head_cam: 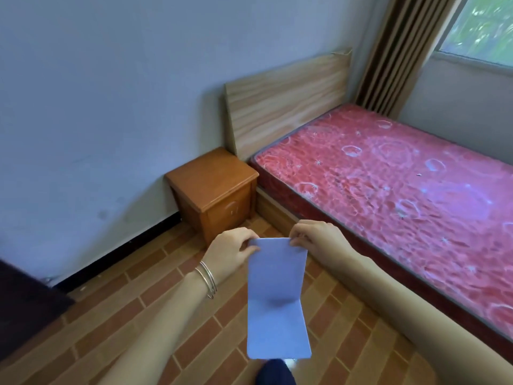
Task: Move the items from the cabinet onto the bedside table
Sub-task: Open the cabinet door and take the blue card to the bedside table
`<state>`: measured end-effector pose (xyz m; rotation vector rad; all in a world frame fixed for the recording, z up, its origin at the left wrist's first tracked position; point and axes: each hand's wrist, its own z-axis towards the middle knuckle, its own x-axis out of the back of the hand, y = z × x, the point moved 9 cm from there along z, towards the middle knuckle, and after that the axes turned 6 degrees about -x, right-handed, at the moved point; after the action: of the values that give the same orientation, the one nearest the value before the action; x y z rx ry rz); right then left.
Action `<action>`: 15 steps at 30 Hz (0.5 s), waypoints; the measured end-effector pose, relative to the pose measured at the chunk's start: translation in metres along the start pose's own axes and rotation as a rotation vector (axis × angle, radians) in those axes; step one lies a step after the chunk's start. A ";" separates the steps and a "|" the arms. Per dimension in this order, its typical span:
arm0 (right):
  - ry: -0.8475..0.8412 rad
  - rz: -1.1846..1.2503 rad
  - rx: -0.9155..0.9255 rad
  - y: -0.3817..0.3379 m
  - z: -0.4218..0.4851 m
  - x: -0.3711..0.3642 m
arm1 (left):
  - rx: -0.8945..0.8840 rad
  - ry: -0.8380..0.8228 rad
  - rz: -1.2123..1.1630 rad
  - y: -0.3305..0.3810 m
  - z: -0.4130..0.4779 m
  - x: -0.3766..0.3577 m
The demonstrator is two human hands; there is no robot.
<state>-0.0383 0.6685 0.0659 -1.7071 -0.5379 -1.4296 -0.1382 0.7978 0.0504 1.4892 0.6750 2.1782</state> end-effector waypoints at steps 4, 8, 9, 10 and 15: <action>0.004 0.041 0.053 0.018 0.067 0.014 | 0.143 0.057 -0.036 -0.034 0.050 0.010; 0.030 0.067 0.076 0.039 0.128 0.032 | 0.239 0.173 0.037 -0.065 0.098 0.040; 0.013 0.052 0.089 0.045 0.141 0.032 | 0.265 0.202 0.050 -0.075 0.107 0.048; -0.011 0.033 0.097 0.050 0.153 0.031 | 0.290 0.229 0.059 -0.085 0.114 0.056; -0.105 -0.044 0.178 0.056 0.205 0.007 | 0.429 0.337 0.014 -0.146 0.129 0.080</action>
<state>0.1275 0.8001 0.0520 -1.6428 -0.7420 -1.2872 -0.0350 0.9812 0.0610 1.3193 1.3175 2.4266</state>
